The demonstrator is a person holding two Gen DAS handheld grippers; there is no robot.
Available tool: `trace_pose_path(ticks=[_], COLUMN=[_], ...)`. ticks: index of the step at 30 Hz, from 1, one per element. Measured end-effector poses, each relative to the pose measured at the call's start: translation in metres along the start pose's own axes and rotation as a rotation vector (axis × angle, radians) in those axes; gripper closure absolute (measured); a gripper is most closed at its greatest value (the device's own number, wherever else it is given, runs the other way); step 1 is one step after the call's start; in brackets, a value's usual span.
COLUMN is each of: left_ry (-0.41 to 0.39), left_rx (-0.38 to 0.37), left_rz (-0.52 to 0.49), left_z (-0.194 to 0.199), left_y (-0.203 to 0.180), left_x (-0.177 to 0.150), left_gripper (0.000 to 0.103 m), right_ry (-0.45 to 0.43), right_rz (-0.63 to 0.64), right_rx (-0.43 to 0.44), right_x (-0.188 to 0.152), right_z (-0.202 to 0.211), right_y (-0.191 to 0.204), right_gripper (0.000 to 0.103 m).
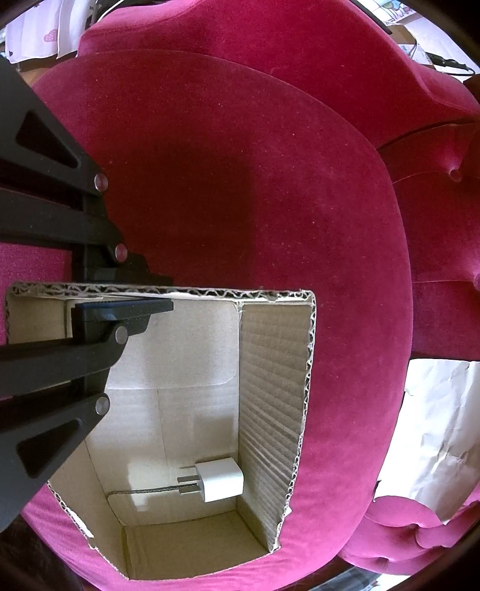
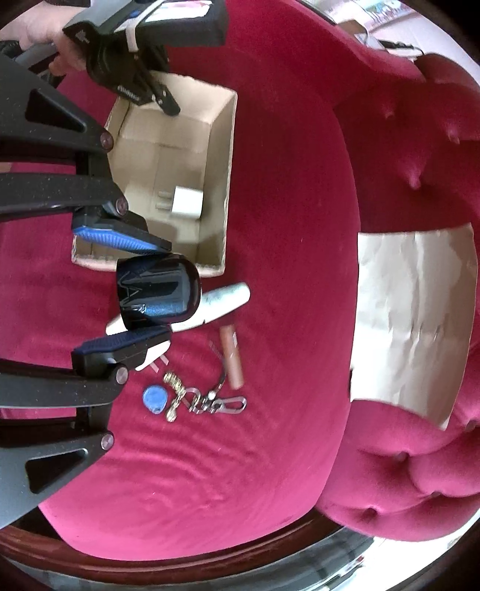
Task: Organize rigid objects
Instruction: 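Carry the black roll with the right tool over the box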
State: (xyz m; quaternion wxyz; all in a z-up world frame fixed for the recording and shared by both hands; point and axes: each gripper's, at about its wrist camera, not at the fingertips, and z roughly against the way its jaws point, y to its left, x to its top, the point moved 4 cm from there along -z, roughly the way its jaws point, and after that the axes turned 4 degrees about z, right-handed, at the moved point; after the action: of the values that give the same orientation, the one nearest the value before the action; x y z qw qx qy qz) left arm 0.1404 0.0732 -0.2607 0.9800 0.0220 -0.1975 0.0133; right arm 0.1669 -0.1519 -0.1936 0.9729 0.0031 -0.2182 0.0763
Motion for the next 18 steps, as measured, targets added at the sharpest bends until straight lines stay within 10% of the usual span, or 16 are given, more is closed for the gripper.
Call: trace_pose_path(ticks=[18], left_ry=[0.008], left_rx=[-0.006], left_rz=[0.001], left_z=[0.001], left_y=[0.002], left_x=[0.002], left_gripper=[0.099], right_ry=[-0.003], right_rz=[0.100], right_rx=[0.098], right_x=[0.005], right_z=[-0.016], right_y=[0.054], right_gripper=[0.061])
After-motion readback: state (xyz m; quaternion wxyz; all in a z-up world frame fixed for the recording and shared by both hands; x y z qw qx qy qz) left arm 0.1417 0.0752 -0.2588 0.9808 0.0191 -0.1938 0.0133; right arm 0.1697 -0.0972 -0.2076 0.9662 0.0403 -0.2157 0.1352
